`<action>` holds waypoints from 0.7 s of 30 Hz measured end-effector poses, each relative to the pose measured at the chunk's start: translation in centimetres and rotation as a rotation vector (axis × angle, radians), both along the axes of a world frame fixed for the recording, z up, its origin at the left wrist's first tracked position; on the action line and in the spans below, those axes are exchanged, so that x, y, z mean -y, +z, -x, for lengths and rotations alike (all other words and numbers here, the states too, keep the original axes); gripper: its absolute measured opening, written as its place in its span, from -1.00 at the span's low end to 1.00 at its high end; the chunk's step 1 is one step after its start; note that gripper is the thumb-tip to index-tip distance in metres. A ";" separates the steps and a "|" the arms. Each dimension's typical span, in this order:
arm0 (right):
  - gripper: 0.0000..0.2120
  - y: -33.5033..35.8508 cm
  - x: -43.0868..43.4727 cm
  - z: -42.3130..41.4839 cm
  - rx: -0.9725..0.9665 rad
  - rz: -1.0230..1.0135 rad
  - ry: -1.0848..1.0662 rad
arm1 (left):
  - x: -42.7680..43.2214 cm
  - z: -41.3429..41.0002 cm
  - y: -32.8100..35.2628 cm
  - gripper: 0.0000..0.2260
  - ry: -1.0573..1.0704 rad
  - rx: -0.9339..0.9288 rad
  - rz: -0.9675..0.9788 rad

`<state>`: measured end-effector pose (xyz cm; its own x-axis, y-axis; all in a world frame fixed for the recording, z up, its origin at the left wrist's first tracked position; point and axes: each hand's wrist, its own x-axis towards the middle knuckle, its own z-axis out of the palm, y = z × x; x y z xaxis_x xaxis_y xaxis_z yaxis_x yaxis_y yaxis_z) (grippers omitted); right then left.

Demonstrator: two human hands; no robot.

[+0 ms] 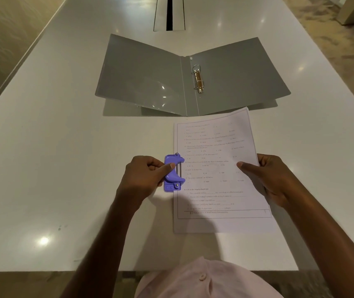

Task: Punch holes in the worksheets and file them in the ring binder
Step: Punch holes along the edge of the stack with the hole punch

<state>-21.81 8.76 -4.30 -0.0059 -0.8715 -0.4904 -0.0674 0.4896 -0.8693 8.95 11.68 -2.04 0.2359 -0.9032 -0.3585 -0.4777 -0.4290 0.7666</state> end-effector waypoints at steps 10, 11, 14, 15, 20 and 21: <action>-0.77 0.0 -0.8 -0.2 -0.020 0.014 -0.013 | -0.1 0.1 0.1 -0.71 0.000 0.012 0.000; -0.77 -0.1 -0.8 -0.2 -0.024 0.014 -0.011 | -0.1 0.1 0.1 -0.71 0.000 0.010 0.000; -0.75 -0.4 -0.9 0.1 -0.025 0.009 0.002 | -0.1 0.2 0.1 -0.71 -0.001 0.016 -0.003; -0.75 -0.4 -0.8 0.2 -0.023 0.007 0.004 | -0.1 0.2 0.1 -0.71 -0.001 0.019 -0.003; -0.74 -0.4 -0.8 0.1 -0.015 0.007 -0.001 | -0.1 0.3 0.2 -0.70 0.000 0.031 -0.004; -0.74 -0.4 -0.8 0.1 -0.016 0.009 -0.004 | -0.1 0.3 0.2 -0.70 -0.002 0.033 -0.005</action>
